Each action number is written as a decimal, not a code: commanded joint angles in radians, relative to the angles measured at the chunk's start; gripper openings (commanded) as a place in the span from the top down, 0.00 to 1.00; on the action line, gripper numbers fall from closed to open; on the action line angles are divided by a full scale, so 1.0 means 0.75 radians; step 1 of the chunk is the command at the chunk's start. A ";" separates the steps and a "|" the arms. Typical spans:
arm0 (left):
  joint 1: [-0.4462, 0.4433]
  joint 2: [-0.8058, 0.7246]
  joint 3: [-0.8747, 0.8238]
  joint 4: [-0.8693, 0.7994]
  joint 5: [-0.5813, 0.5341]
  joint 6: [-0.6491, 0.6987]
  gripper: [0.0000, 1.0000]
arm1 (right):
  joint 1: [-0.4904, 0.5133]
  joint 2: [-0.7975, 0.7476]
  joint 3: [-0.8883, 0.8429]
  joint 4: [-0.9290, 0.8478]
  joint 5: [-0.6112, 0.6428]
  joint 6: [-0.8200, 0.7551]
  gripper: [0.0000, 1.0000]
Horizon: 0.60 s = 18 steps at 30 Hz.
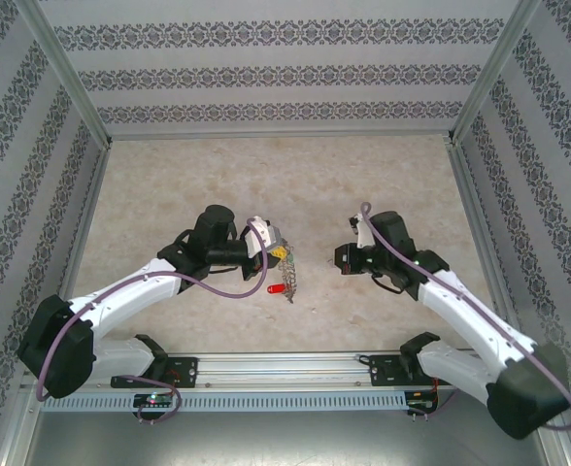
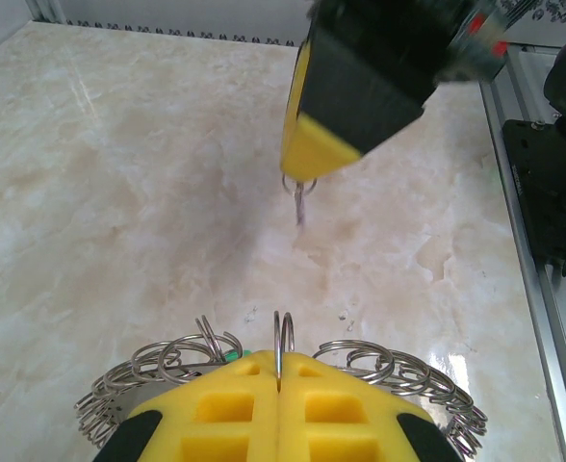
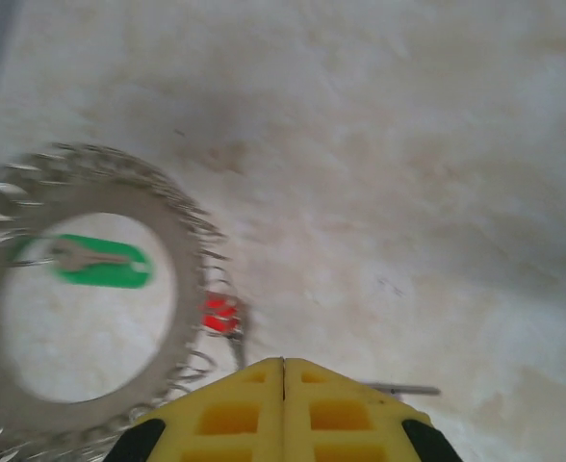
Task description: Put the keys on the keyring
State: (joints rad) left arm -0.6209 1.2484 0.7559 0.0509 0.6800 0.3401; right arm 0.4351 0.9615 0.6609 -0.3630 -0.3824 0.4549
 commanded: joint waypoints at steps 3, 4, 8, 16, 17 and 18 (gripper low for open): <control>-0.010 0.003 0.036 0.035 0.046 0.016 1.00 | -0.006 -0.210 -0.108 0.294 -0.210 -0.139 1.00; -0.010 0.008 0.040 0.034 0.052 0.017 1.00 | -0.007 -0.237 -0.123 0.318 -0.220 -0.163 1.00; -0.010 0.025 0.053 0.034 0.068 0.019 1.00 | 0.016 -0.332 -0.166 0.360 -0.182 -0.261 1.00; -0.009 0.048 0.068 0.044 0.104 0.016 1.00 | 0.167 -0.384 -0.180 0.359 0.064 -0.492 1.00; -0.009 0.052 0.070 0.046 0.114 0.017 1.00 | 0.193 -0.378 -0.178 0.360 0.096 -0.527 1.00; -0.009 0.057 0.072 0.050 0.121 0.015 1.00 | 0.213 -0.371 -0.174 0.364 0.119 -0.557 1.00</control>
State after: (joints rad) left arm -0.6209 1.2850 0.7628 0.0517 0.7200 0.3401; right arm 0.5594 0.6834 0.5388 -0.1223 -0.3885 0.1532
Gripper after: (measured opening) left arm 0.058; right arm 0.059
